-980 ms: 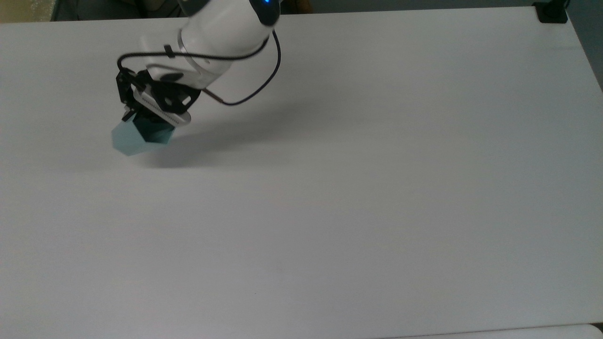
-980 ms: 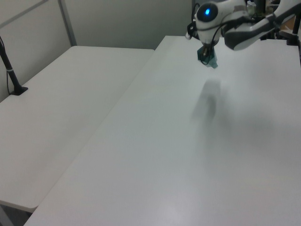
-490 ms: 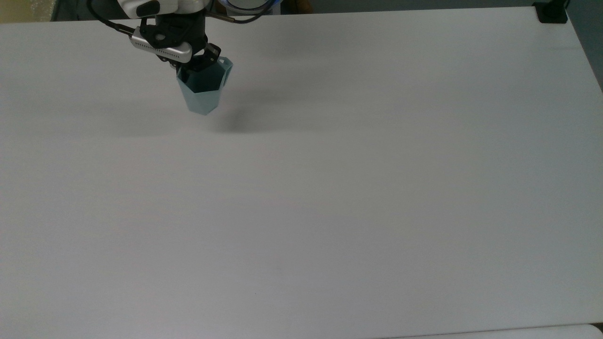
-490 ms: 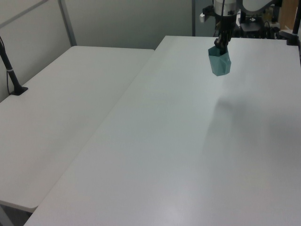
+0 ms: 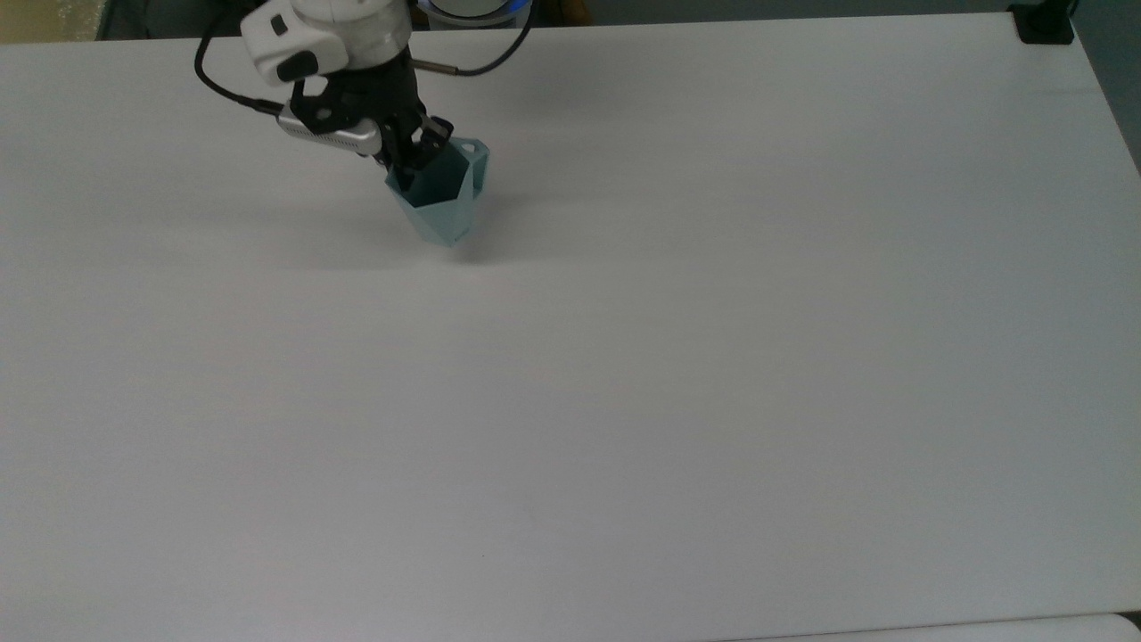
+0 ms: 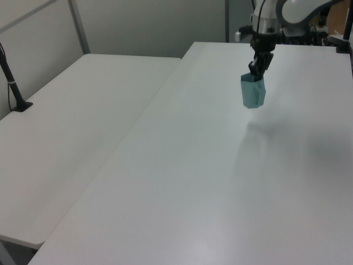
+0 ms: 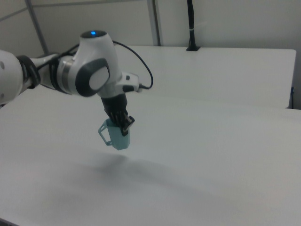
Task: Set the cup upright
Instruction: 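Lower the upright cup onto the table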
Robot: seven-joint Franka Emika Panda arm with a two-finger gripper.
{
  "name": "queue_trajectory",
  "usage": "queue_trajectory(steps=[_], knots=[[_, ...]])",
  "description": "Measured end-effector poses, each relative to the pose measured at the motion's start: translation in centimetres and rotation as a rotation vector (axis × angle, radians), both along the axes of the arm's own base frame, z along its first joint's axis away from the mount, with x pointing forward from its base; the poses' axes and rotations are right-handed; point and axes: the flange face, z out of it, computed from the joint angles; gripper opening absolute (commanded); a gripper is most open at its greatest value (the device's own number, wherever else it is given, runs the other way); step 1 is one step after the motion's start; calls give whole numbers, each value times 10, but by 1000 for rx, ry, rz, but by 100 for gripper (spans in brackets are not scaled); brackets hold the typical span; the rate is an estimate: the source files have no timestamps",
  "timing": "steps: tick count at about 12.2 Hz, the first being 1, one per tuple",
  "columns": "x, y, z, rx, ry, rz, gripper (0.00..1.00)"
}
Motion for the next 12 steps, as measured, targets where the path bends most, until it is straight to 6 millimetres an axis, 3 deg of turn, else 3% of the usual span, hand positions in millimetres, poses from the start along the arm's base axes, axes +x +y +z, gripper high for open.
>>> queue_trajectory(steps=[7,11,12], knots=[[2,0,-58,39,-53,-64,0],[1,0,-68,36,-35,-64,0],[1,1,-68,36,-34,-64,31]])
